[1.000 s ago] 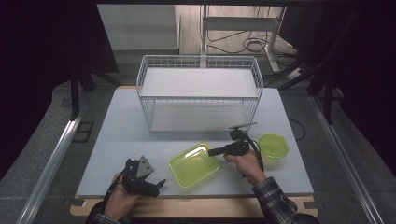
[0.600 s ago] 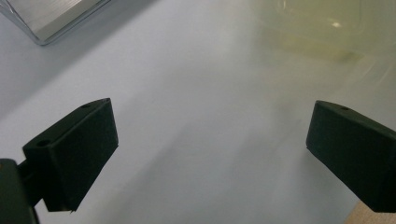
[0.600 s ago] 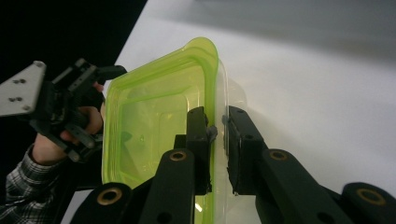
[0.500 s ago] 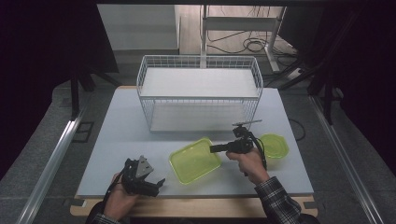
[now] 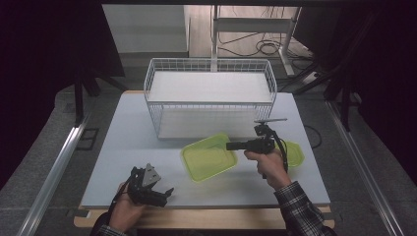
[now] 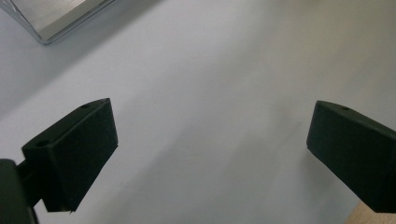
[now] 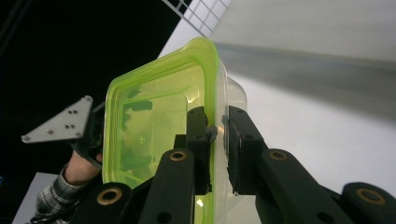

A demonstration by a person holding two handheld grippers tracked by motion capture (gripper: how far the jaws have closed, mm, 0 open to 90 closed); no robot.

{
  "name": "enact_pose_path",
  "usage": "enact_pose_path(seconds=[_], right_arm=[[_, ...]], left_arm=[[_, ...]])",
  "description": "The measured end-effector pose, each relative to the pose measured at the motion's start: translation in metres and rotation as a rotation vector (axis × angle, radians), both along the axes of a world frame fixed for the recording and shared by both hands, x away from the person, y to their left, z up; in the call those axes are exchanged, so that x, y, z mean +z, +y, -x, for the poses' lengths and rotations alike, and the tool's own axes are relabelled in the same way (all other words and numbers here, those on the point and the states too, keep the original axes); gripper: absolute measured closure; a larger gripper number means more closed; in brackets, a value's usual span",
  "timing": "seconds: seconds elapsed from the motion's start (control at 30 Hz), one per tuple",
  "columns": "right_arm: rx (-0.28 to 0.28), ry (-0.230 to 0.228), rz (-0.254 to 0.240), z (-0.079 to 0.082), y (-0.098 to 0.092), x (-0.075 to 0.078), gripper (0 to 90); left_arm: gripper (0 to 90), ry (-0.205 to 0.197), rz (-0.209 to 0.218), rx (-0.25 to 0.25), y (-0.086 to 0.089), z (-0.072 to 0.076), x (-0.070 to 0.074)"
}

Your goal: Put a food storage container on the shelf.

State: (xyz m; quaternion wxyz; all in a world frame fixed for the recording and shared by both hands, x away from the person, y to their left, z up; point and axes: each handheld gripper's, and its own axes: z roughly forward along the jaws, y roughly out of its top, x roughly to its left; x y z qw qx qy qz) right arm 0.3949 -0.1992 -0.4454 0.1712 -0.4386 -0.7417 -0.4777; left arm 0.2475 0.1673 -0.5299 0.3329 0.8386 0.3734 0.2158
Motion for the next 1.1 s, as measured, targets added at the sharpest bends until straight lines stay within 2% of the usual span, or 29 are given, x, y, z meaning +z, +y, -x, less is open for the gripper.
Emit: enact_pose_path(seconds=[0.53,1.1], right_arm=[[-0.025,-0.042,-0.044,-0.008,-0.002,0.041,79.9],[-0.059,-0.075,-0.082,-0.020,0.001,0.081,79.9]], left_arm=[[1.3,0.006,-0.008,-0.003,0.000,-0.001,0.000],[1.0,0.012,0.004,0.001,0.000,-0.001,-0.001]])
